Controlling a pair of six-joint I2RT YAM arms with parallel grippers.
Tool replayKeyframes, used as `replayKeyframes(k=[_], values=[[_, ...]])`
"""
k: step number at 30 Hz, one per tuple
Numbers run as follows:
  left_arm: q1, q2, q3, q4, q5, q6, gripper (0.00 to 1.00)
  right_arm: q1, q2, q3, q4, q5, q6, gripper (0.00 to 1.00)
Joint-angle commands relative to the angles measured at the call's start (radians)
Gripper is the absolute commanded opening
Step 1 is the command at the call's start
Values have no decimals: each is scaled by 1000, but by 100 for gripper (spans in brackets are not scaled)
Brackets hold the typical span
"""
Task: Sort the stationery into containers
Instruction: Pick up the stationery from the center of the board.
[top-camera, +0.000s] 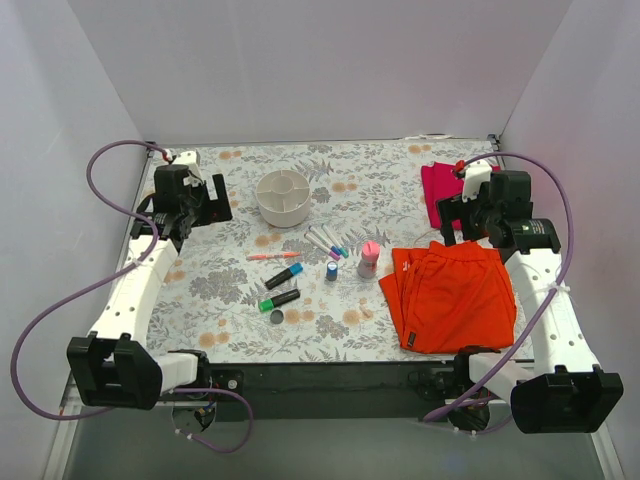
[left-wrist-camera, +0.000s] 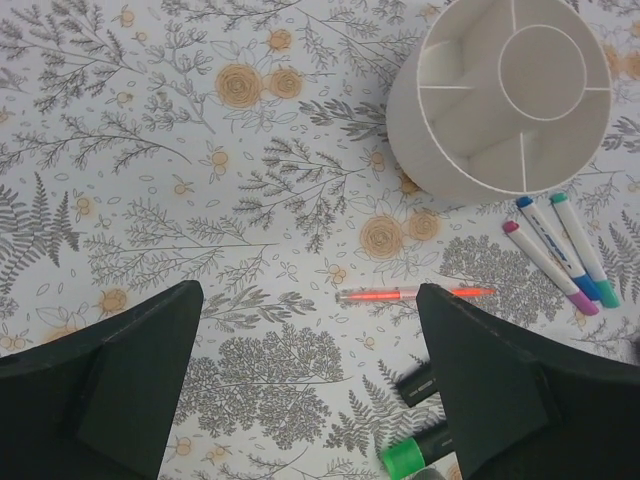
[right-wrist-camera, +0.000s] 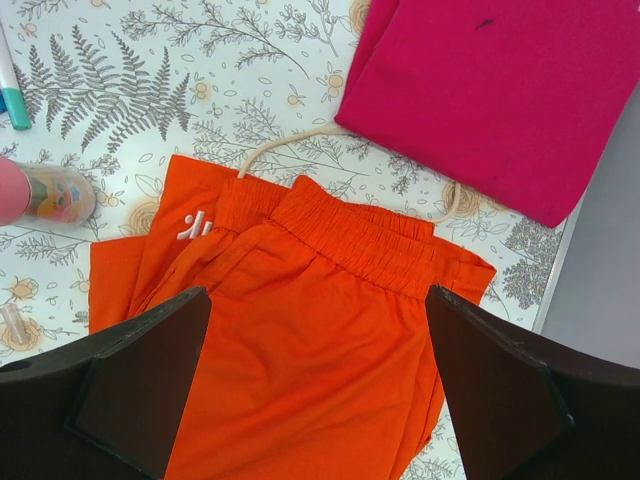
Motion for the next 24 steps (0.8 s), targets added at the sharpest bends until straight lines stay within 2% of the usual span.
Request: replayKeyframes(k=[1,7,10,15,19,20,24], values=[[-7,-58,12,25,148,83,91,1,-9,-6,51,-26,-3,98],[-7,-108,-15,31,292,238,91,1,-28,-9,65,-84,-40,98],[-7,-109,-11,29,303,305,91,1,-34,-4,62,-138,-84,98],[-7,-101,-48,25,349,384,91,1,-75,-21,64,-282,-248,97],[-10,-74,-58,-45,372,424,91,1,-80,-46,42,-350,-290,95],[-10,-62,-55,-72,392,494,91,2,-74,-49,37,-383,-304,94],[-13,-83,-101,-95,447,583,91,26,-54,-72,21,-453,-368,91]])
